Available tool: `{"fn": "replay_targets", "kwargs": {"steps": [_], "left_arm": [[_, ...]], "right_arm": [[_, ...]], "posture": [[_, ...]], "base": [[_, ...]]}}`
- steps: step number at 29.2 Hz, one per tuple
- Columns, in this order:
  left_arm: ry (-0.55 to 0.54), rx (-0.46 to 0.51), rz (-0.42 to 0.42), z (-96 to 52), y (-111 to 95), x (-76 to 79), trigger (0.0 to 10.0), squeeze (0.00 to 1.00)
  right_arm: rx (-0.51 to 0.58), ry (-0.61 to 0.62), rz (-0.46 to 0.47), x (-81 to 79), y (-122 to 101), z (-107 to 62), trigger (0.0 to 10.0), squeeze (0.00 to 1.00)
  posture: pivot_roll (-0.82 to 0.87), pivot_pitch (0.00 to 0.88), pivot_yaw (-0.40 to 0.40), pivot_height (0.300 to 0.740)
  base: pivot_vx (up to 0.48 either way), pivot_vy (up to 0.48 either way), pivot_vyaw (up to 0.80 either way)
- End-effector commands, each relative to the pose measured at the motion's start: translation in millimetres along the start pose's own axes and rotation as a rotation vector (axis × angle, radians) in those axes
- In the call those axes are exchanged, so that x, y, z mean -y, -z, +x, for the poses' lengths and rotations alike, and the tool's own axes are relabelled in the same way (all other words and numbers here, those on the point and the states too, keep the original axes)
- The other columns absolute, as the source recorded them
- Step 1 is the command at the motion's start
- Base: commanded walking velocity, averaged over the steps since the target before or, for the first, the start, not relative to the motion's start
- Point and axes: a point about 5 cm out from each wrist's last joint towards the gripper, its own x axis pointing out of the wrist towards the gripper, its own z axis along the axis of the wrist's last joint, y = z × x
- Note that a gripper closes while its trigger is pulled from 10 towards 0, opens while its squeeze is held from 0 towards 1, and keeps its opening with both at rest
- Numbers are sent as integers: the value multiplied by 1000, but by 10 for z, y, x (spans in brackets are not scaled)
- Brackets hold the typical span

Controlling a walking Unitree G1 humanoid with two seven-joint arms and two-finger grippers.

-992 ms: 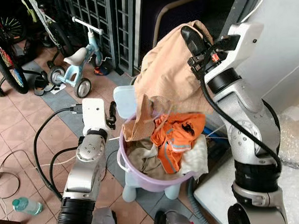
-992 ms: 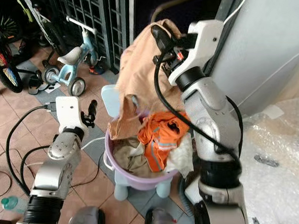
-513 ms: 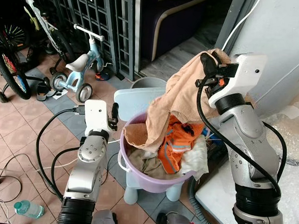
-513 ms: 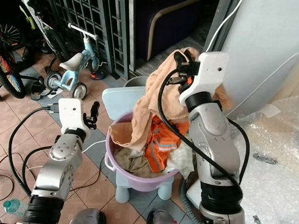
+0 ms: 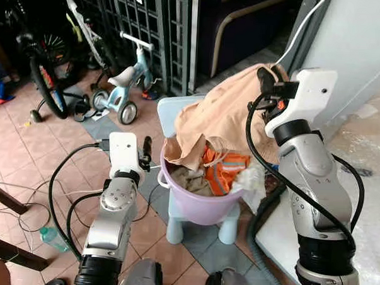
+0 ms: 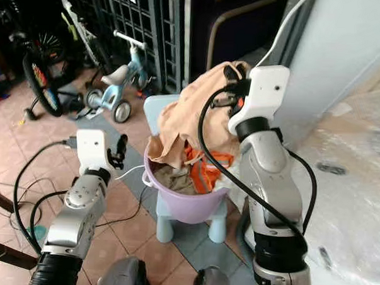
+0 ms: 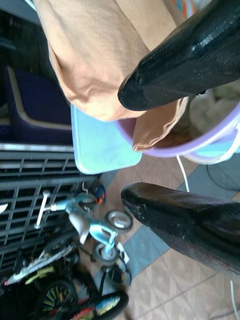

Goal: Clothes washing

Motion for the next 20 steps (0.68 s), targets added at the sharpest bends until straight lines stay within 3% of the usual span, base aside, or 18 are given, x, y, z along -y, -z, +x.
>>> {"fn": "replay_targets", "kwargs": {"steps": [1, 11, 15, 20], "left_arm": [[16, 37, -14, 19, -80, 10, 10000, 0], [37, 102, -21, 40, -291, 19, 10000, 0], [45, 70, -27, 19, -174, 25, 10000, 0], [97, 91, -49, -15, -181, 87, 10000, 0]], "right_arm": [[55, 19, -9, 9, -116, 48, 10000, 0], [93, 73, -65, 148, -207, 178, 10000, 0], [78, 87, -66, 172, -171, 137, 10000, 0], [76, 104, -70, 172, -135, 102, 10000, 0]], "posture": [[-22, 13, 16, 740], [-16, 74, 36, 740], [-29, 74, 38, 740], [-42, 67, 42, 740]], "base": [[0, 0, -800], [0, 0, -800], [0, 0, -800], [0, 0, -800]]}}
